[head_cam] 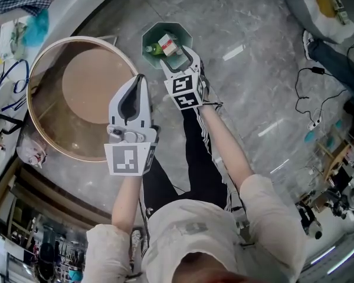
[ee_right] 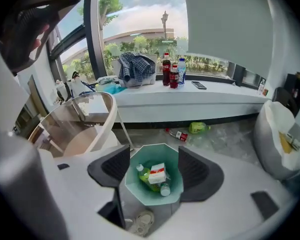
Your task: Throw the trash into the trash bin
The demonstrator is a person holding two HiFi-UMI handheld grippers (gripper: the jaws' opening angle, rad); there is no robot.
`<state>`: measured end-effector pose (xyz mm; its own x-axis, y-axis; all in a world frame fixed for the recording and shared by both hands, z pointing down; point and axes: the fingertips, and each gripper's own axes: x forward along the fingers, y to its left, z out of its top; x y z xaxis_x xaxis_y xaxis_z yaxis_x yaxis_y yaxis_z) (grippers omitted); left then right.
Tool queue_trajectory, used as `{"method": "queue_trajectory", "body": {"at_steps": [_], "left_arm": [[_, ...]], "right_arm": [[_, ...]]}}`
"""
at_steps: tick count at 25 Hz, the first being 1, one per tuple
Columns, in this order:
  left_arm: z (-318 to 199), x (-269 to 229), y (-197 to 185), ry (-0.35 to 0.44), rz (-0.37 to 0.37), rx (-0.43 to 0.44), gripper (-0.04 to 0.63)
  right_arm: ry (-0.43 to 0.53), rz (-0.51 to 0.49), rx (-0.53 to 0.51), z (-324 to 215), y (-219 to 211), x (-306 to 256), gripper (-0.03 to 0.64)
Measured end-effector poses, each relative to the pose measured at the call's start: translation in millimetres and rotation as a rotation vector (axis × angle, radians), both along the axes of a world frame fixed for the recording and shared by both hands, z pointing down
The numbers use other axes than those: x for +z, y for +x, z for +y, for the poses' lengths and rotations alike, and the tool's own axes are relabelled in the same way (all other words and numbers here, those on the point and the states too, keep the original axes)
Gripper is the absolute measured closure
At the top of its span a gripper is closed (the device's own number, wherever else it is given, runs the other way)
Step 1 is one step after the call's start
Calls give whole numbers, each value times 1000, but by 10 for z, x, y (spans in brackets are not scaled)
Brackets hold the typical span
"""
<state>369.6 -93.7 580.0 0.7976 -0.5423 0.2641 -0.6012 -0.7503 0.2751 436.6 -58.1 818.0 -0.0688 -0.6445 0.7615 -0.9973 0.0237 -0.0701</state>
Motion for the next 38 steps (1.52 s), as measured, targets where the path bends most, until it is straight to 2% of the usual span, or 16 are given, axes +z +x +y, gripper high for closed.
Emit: {"method": "queue_trajectory", "body": {"at_steps": [9, 13, 15, 18, 22, 25, 29, 31, 34, 35, 38], "left_arm": [[-49, -165, -301, 7, -16, -42, 583], [-156, -487, -437, 34, 21, -78, 583], [-233, -746, -488, 62, 40, -97, 583], [-352, -1324, -648, 146, 84, -117, 583], [-436, -2270, -1085, 284, 133, -174, 583], [-416, -2916, -1470, 364, 169, -248, 583], [-339, -3596, -2043, 464, 197, -350, 583], [-280, -3904, -2392, 540, 181, -393, 583], [-226, -4259, -2966, 633, 173, -464, 583], [-198, -4309, -3135, 642, 172, -480, 583], [-102, -4423, -3573, 674, 151, -542, 583]], "right_arm": [[23, 6, -6, -89, -124, -326, 324], [64, 28, -11, -294, -180, -741, 324], [114, 45, -29, -492, -210, -1101, 324], [222, 72, -39, -830, -309, -1870, 324], [382, 82, -36, -1119, -598, -3061, 324], [527, 77, -102, -1161, -936, -4045, 324], [767, 60, -197, -1132, -1522, -5270, 333], [891, 45, -247, -1092, -1914, -5769, 397], [1073, 39, -340, -984, -2579, -6403, 544], [1119, 37, -367, -904, -2786, -6552, 569], [1207, -26, -424, -652, -3298, -6864, 592]]}}
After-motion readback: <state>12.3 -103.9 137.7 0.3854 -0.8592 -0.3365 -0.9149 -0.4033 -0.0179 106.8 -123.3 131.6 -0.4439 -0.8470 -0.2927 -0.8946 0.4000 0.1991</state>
